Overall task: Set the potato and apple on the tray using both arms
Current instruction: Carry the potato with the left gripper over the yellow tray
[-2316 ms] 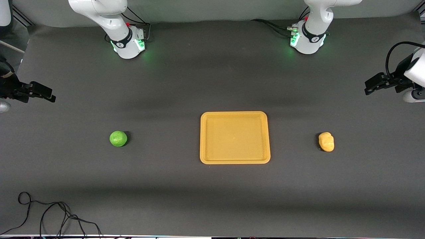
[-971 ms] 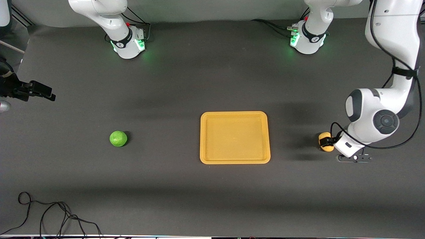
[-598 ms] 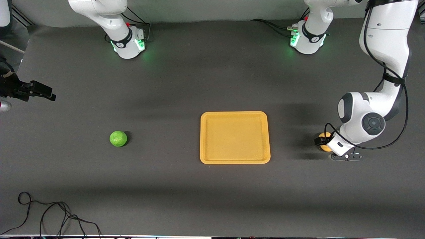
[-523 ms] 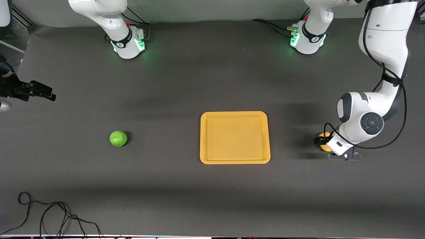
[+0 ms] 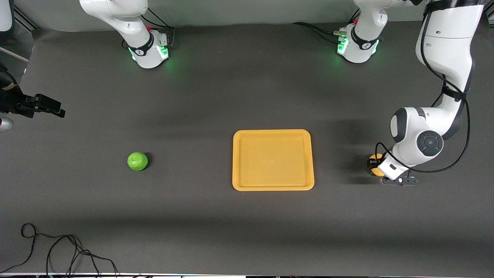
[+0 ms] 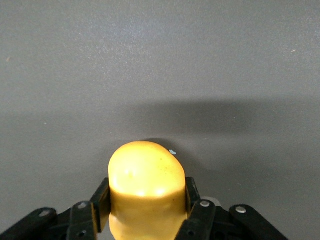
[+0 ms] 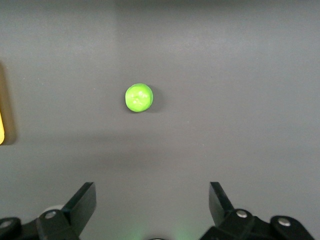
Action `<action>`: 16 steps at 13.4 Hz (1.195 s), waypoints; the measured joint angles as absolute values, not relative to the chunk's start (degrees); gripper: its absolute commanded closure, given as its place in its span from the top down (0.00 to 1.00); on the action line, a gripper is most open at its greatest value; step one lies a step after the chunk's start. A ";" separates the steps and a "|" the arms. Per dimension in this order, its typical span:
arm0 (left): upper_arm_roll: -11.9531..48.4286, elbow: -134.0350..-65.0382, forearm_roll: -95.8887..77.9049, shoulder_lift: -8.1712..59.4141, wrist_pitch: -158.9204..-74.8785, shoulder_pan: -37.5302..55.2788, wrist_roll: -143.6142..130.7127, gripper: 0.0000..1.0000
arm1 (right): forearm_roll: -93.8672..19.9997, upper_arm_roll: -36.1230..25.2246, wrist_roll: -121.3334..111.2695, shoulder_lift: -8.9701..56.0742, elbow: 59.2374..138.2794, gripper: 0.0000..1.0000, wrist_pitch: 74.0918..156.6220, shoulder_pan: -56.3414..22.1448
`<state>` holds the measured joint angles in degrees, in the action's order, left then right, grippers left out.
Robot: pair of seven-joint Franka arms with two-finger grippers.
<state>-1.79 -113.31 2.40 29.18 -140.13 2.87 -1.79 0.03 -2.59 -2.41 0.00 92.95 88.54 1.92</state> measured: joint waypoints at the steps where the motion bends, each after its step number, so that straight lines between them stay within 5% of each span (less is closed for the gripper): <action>1: -1.76 -112.99 2.40 28.42 -138.98 2.87 -1.78 0.00 | 0.03 -2.59 -2.41 0.00 92.96 1.00 88.54 1.92; 8: 10.00 -96.22 -0.12 15.93 -109.46 3.53 -5.94 0.00 | 0.03 -2.60 -2.41 0.27 93.01 1.00 88.54 1.87; 16: 13.72 -93.31 1.45 27.87 -118.33 13.43 -21.12 0.00 | 0.03 -2.59 -2.41 0.39 93.09 1.00 88.54 1.86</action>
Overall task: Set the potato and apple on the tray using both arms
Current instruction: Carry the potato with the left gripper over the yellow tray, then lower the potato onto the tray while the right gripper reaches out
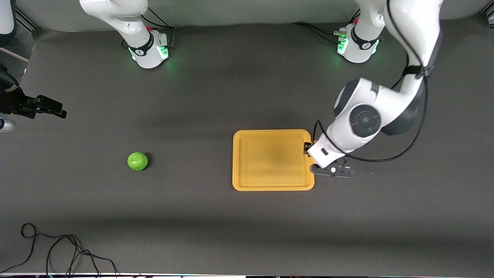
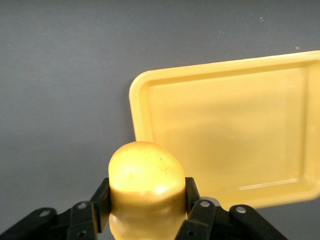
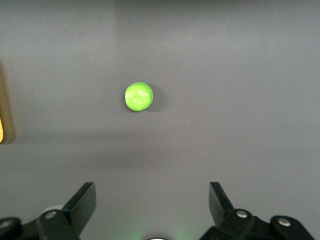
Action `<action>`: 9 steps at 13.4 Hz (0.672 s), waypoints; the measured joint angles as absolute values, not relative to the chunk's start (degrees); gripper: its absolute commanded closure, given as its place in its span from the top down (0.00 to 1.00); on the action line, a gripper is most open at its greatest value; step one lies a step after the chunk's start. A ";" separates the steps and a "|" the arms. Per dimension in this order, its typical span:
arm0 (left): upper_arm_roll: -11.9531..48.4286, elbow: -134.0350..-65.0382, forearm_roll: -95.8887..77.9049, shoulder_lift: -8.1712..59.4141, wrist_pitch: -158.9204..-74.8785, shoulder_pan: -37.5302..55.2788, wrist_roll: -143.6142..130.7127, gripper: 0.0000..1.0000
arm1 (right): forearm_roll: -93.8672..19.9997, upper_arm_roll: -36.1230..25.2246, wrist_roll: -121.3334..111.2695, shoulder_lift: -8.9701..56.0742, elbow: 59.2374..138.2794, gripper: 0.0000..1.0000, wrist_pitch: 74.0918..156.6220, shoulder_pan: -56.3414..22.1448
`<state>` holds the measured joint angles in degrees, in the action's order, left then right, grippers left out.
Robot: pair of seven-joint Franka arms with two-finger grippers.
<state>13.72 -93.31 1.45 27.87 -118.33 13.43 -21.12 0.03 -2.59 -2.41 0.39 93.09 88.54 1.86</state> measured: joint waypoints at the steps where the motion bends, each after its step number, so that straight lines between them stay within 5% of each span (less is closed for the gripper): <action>1: 13.72 -93.32 2.07 29.74 -119.84 13.80 -22.71 0.00 | 0.03 -2.60 -2.41 0.39 93.10 1.00 88.54 1.86; 9: 13.70 -97.27 4.94 36.79 -132.07 15.61 -28.34 0.07 | 0.03 -2.60 -2.41 0.39 93.12 1.00 88.54 1.86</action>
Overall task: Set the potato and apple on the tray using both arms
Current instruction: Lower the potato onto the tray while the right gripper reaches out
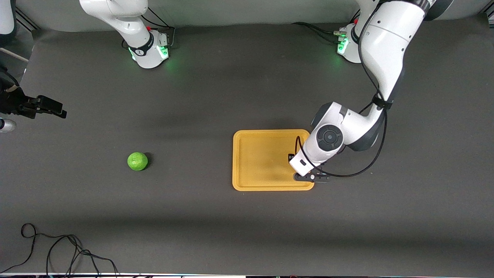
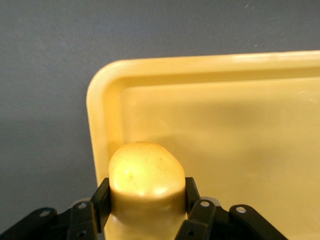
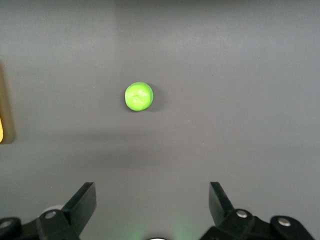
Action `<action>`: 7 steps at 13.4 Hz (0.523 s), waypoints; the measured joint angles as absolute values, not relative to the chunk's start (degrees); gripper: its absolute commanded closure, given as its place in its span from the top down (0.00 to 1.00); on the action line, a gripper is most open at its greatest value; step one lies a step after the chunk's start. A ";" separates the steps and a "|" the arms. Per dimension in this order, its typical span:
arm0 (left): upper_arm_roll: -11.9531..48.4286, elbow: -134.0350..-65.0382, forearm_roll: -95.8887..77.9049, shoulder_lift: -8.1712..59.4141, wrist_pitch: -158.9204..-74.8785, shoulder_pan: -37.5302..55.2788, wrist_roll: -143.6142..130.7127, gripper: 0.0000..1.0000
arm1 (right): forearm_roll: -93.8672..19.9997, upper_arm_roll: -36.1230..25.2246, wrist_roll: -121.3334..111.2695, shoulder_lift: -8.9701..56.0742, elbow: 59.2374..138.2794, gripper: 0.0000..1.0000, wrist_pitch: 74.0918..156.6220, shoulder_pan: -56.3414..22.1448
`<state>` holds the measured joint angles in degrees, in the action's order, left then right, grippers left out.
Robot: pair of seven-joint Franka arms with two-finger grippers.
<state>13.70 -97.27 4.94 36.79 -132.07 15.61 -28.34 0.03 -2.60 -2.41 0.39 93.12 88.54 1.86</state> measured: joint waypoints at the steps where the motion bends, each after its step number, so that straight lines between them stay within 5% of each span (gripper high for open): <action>1: 13.69 -97.72 4.94 37.07 -132.57 15.61 -28.81 0.14 | 0.03 -2.60 -2.41 0.39 93.13 1.00 88.54 1.86; 2: 13.70 -97.88 4.94 37.17 -132.60 15.63 -29.57 0.28 | 0.03 -2.60 -2.41 0.39 93.15 1.00 88.54 1.86; 3: 13.72 -97.95 4.95 37.17 -132.60 15.72 -30.37 0.56 | 0.03 -2.60 -2.41 0.39 93.17 1.00 88.54 1.86; 4: 13.72 -97.96 4.95 37.17 -132.61 15.96 -30.93 0.98 | 0.03 -2.60 -2.17 0.39 93.19 1.00 88.54 1.86; 7: 13.72 -98.10 4.96 37.18 -132.61 16.58 -33.39 1.00 | 0.03 -2.58 1.75 0.40 93.53 1.00 88.77 0.74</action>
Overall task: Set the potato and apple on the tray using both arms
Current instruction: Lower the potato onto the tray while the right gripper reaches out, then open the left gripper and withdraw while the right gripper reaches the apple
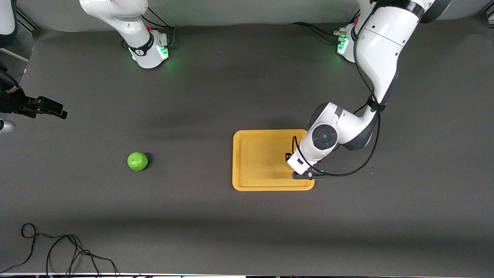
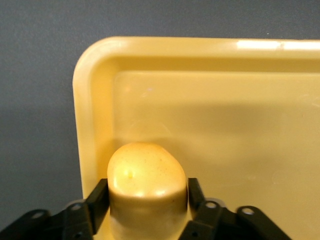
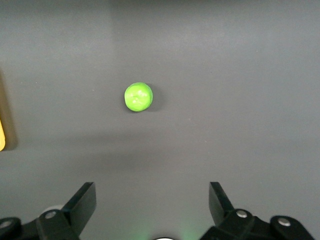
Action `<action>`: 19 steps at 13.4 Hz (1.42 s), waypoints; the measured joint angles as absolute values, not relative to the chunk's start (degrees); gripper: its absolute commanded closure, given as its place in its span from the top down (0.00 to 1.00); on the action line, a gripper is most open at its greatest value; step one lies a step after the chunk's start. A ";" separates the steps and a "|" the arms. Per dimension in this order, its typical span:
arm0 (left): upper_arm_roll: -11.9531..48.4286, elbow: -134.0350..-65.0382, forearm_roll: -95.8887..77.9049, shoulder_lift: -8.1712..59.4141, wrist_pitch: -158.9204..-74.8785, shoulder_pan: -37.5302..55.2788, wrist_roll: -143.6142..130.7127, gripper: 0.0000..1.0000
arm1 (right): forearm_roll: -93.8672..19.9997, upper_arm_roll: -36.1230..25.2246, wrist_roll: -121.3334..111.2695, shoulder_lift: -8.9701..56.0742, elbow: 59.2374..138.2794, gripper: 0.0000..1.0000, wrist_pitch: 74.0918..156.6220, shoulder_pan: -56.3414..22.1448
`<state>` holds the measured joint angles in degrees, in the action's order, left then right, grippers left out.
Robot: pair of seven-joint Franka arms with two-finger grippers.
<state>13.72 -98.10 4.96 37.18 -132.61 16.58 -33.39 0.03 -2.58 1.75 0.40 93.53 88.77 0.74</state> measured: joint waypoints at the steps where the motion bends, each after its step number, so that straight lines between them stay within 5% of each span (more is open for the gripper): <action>1: 13.72 -98.25 4.96 37.18 -132.63 16.61 -33.82 1.00 | 0.03 -2.55 2.78 0.42 93.91 1.00 89.25 -0.40; 8: 13.14 -97.01 4.97 35.05 -130.62 16.10 -34.25 1.00 | 0.02 -2.53 4.17 0.27 105.47 1.00 104.22 -3.62; 14: 11.43 -91.86 5.98 20.57 -110.64 9.52 -30.27 1.00 | -0.03 -2.52 4.23 1.82 124.99 1.00 130.81 -5.20; 19: 11.35 -92.32 4.53 10.40 -99.70 3.27 -23.43 1.00 | -0.03 -2.60 4.43 11.51 128.65 1.00 146.92 -6.22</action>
